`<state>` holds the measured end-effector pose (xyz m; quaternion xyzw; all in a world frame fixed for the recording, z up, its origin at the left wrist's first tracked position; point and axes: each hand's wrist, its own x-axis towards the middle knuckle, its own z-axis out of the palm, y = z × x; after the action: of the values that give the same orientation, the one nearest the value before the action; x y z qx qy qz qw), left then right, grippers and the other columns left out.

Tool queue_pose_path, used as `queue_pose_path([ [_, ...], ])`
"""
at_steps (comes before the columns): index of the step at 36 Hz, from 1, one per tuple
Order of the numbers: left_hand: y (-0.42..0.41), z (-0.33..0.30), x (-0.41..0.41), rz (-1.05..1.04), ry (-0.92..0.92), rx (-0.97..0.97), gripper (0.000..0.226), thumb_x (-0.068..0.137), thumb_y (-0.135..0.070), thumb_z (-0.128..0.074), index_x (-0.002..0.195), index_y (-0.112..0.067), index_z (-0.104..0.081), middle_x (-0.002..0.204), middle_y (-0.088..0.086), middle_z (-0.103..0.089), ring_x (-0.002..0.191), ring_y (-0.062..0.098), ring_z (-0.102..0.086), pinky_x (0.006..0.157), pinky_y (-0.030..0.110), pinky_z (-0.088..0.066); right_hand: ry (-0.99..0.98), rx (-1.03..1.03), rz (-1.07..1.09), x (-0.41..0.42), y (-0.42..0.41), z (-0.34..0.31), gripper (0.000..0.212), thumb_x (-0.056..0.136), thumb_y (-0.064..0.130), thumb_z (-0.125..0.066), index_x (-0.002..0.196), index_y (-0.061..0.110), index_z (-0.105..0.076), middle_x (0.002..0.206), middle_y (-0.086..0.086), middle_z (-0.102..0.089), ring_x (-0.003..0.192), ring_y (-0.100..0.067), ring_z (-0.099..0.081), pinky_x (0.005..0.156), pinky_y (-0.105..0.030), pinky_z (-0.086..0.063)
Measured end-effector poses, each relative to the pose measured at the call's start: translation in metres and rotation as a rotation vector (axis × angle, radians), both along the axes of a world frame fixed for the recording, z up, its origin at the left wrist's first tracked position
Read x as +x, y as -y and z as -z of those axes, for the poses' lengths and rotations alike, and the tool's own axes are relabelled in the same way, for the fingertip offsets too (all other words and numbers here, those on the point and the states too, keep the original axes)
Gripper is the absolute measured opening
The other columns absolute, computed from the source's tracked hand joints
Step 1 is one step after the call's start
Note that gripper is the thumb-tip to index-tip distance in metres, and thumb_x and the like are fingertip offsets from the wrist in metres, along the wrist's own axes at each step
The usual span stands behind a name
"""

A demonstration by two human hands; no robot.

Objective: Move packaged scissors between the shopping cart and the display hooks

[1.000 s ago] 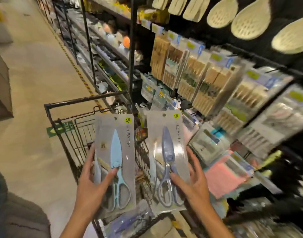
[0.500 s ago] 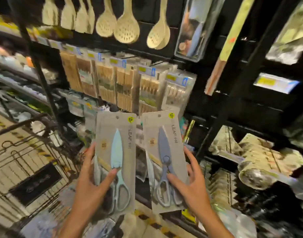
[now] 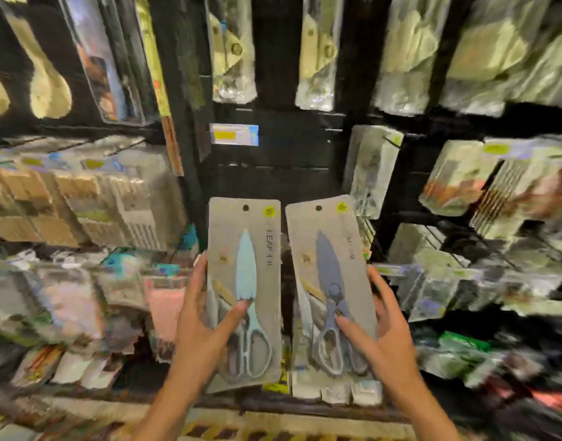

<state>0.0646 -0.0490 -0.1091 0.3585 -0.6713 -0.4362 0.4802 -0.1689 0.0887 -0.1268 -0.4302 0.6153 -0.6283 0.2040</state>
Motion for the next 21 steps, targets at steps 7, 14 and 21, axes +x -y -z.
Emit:
queue_pose_path([
  [7, -0.028, -0.012, -0.090, 0.089, -0.022, -0.063, 0.093, 0.078, -0.024, -0.081, 0.151, -0.053, -0.029, 0.147, -0.043, -0.037, 0.129, -0.020, -0.043, 0.098, 0.004, -0.042, -0.010, -0.062, 0.111, -0.077, -0.041, -0.006, 0.086, 0.082, 0.012, -0.078, 0.151, 0.040, -0.034, 0.132, 0.040, -0.053, 0.118, 0.007, -0.059, 0.094, -0.022, -0.055],
  [14, -0.016, -0.016, -0.143, 0.168, -0.019, -0.055, 0.094, 0.080, -0.025, -0.082, 0.149, -0.058, -0.028, 0.151, -0.027, -0.044, 0.137, 0.005, -0.048, 0.111, 0.044, -0.046, -0.011, -0.105, 0.171, -0.120, -0.043, -0.009, 0.086, 0.084, 0.004, -0.077, 0.152, 0.035, -0.034, 0.135, 0.036, -0.053, 0.122, 0.004, -0.057, 0.093, -0.020, -0.055],
  [21, 0.015, -0.027, -0.188, 0.280, -0.098, -0.056, 0.091, 0.081, -0.027, -0.081, 0.151, -0.055, -0.029, 0.152, -0.031, -0.041, 0.137, 0.002, -0.048, 0.111, 0.048, -0.047, -0.030, -0.117, 0.232, -0.147, -0.022, -0.015, 0.085, 0.084, 0.009, -0.078, 0.151, 0.039, -0.035, 0.144, 0.025, -0.051, 0.126, -0.001, -0.057, 0.094, -0.021, -0.055],
])
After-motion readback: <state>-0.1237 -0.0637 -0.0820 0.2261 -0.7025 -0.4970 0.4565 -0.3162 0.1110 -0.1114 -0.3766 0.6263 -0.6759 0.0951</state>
